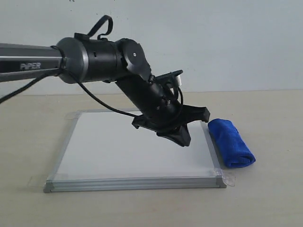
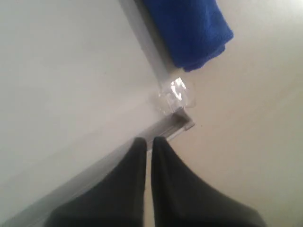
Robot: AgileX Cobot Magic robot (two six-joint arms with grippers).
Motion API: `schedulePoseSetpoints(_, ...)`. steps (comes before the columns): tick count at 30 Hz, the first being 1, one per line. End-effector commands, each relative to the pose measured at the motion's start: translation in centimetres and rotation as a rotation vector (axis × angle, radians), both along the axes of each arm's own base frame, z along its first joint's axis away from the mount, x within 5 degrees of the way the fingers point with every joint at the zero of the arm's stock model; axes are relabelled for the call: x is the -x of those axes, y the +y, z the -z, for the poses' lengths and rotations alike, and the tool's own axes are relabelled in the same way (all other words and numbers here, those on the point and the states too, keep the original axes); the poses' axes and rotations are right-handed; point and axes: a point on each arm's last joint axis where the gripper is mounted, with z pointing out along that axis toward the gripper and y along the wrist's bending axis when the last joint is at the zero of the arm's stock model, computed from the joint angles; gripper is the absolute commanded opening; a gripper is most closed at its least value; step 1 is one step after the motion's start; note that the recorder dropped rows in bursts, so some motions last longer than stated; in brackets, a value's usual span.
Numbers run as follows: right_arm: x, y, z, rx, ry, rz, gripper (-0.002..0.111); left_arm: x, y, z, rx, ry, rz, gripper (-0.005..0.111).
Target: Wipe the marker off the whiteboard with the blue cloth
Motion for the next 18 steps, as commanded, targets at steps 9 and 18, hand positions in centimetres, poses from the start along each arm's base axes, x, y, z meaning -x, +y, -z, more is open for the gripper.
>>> schedulePoseSetpoints(9,0.0,0.0,-0.1,-0.002,-0.013,0.002,0.0,7.8,5.5,0.0,-0.093,-0.099,-0.075,0.004)
schedulePoseSetpoints(18,0.0,0.0,-0.1,-0.002,-0.013,0.002,0.0,15.0,10.3,0.4,-0.071,-0.192,-0.169,0.004)
